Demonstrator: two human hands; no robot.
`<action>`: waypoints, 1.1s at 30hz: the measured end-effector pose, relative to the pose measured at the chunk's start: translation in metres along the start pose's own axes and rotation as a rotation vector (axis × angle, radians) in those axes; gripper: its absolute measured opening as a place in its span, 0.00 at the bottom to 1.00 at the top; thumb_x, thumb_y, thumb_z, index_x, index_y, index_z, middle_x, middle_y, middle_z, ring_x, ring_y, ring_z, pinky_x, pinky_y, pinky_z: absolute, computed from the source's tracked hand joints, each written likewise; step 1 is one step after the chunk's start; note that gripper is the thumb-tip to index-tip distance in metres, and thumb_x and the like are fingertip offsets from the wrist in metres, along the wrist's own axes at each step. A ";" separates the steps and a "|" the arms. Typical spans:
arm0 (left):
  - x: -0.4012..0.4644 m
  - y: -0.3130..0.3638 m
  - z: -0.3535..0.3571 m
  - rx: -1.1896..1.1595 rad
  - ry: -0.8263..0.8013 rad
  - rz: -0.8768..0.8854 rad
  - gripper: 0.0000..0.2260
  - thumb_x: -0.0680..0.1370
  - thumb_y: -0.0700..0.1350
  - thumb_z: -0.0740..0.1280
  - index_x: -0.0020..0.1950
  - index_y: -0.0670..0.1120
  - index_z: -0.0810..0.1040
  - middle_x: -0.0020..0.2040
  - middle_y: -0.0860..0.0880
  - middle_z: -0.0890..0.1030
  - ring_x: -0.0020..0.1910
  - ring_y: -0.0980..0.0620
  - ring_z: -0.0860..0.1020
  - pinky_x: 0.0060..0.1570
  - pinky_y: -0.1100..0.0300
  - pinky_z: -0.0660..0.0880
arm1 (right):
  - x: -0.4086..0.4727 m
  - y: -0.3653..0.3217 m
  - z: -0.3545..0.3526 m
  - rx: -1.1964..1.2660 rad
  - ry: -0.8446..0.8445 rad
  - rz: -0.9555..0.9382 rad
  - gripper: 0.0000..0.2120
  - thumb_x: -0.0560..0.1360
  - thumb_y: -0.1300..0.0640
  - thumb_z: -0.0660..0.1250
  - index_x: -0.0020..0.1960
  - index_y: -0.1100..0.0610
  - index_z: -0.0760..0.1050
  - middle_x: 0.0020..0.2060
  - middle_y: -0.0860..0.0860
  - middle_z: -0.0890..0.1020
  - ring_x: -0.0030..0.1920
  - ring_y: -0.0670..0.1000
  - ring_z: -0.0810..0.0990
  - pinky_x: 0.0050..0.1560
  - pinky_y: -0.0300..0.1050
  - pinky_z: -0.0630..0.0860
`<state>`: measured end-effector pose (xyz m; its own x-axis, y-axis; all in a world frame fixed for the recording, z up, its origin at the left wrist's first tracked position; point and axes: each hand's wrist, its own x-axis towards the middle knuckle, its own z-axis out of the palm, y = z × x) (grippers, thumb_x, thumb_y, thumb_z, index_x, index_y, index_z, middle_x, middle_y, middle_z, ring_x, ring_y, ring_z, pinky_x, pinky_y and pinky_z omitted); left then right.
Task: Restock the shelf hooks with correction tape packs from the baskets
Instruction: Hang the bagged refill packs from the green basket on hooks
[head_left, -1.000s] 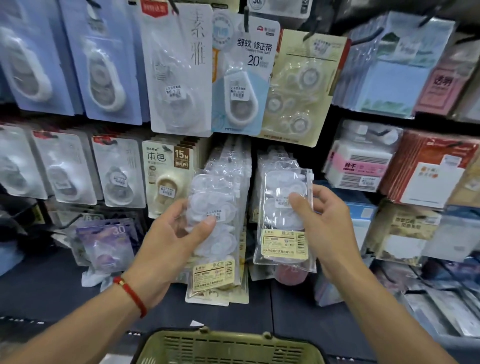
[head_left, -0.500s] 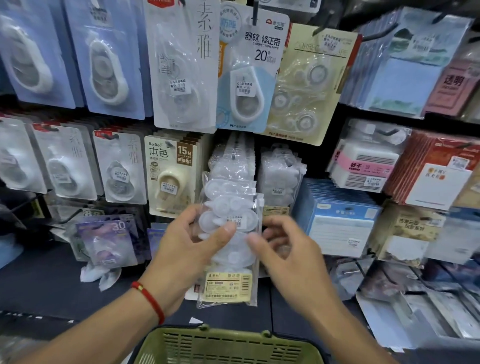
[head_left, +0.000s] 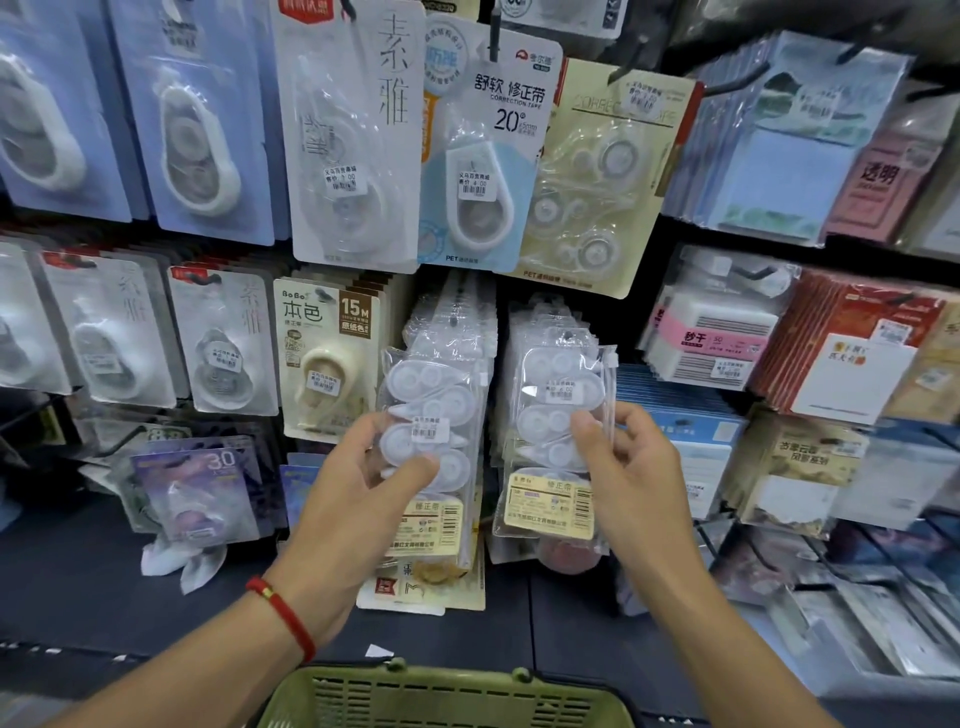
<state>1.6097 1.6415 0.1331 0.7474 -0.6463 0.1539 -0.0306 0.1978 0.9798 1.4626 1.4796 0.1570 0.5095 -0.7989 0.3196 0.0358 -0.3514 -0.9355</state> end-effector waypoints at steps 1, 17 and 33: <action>0.000 0.000 0.000 0.002 0.000 0.001 0.15 0.80 0.40 0.71 0.54 0.63 0.83 0.53 0.53 0.89 0.54 0.53 0.86 0.55 0.55 0.77 | 0.000 0.000 0.000 0.018 0.014 0.008 0.09 0.82 0.45 0.68 0.55 0.50 0.78 0.46 0.57 0.87 0.50 0.65 0.85 0.52 0.68 0.81; -0.002 0.003 -0.001 0.002 -0.010 0.086 0.19 0.79 0.30 0.67 0.57 0.53 0.83 0.54 0.51 0.88 0.54 0.54 0.85 0.49 0.64 0.78 | 0.003 -0.002 -0.004 0.064 -0.014 0.037 0.09 0.82 0.44 0.69 0.55 0.48 0.80 0.44 0.52 0.89 0.44 0.59 0.88 0.48 0.68 0.84; -0.007 -0.002 0.044 0.110 -0.162 0.045 0.30 0.78 0.31 0.73 0.68 0.63 0.75 0.53 0.49 0.85 0.51 0.46 0.85 0.50 0.54 0.85 | -0.010 0.012 0.000 0.061 0.061 -0.012 0.05 0.82 0.50 0.70 0.52 0.50 0.82 0.45 0.52 0.88 0.48 0.53 0.88 0.54 0.64 0.83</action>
<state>1.5756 1.6132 0.1358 0.6272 -0.7506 0.2078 -0.1408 0.1531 0.9781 1.4580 1.4839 0.1422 0.4557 -0.8237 0.3373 0.0949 -0.3319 -0.9385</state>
